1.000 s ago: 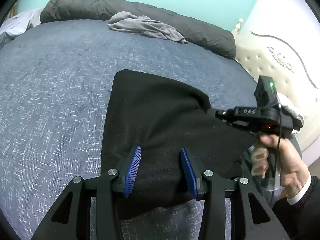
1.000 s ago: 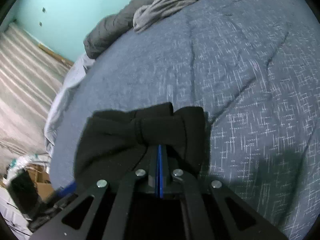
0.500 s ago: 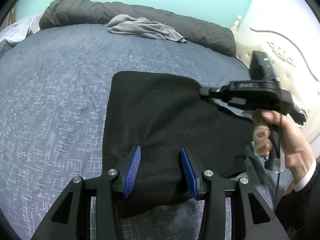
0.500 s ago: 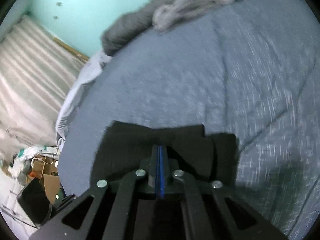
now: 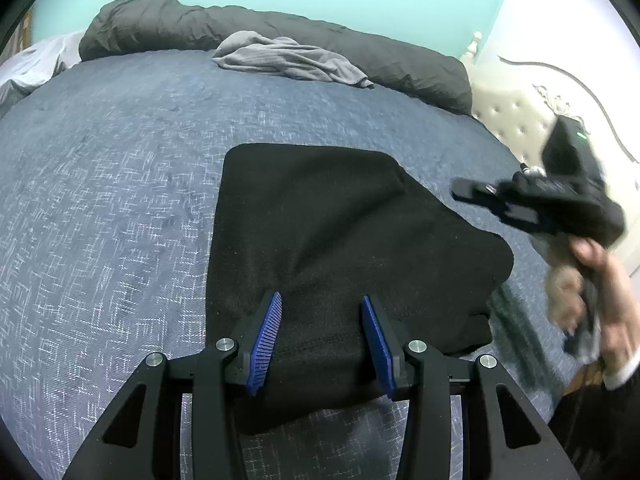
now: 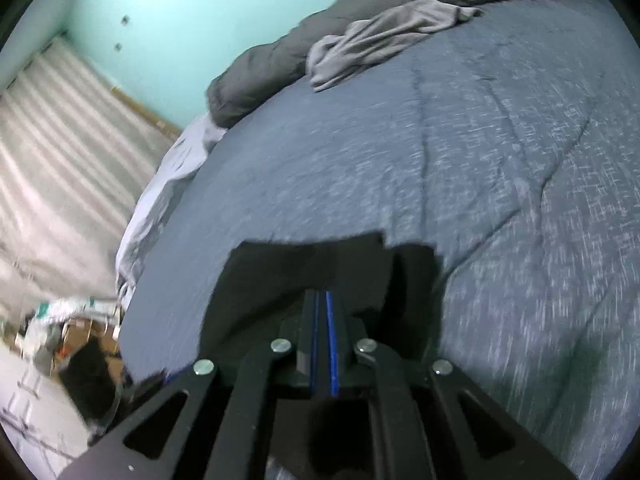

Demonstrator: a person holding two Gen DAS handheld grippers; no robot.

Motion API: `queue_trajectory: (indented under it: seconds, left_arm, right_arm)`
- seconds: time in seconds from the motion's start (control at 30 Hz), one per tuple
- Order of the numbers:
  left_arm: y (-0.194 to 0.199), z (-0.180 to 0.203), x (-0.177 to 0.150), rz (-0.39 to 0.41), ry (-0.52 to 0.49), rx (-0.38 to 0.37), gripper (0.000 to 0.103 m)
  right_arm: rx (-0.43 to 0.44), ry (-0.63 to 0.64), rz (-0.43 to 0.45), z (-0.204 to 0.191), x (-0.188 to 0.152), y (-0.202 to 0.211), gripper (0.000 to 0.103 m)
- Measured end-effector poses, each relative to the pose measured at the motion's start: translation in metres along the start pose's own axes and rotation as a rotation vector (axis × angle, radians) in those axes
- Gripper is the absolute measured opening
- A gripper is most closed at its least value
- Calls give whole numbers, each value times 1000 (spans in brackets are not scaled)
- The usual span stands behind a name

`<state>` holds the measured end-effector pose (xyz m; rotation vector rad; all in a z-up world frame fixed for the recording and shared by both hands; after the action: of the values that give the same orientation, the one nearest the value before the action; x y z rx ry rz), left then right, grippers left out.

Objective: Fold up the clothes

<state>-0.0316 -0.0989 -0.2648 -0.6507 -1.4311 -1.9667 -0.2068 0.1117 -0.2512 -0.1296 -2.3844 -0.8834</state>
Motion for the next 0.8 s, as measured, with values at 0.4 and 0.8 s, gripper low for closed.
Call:
queue_trajectory:
  seconds: [0.4, 0.8]
  left_arm:
    - [-3, 1, -2, -3, 18, -15, 45]
    - [30, -29, 14, 60, 138, -35, 45]
  right_arm:
    - [-107, 65, -85, 0, -62, -14, 0]
    - [-99, -121, 17, -4, -59, 35, 4]
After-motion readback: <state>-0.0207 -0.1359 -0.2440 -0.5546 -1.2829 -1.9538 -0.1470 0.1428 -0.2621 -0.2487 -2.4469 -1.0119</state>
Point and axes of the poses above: each gripper's, at about its wrist camera, not at the fingertips, and y roughly against the way its jaws point, z to its right, x to its top, the point moved 1 cm from there along -y, roughly the way its jaws point, and after that the axes turned 4 degrees about z, right-handed, at the moved point
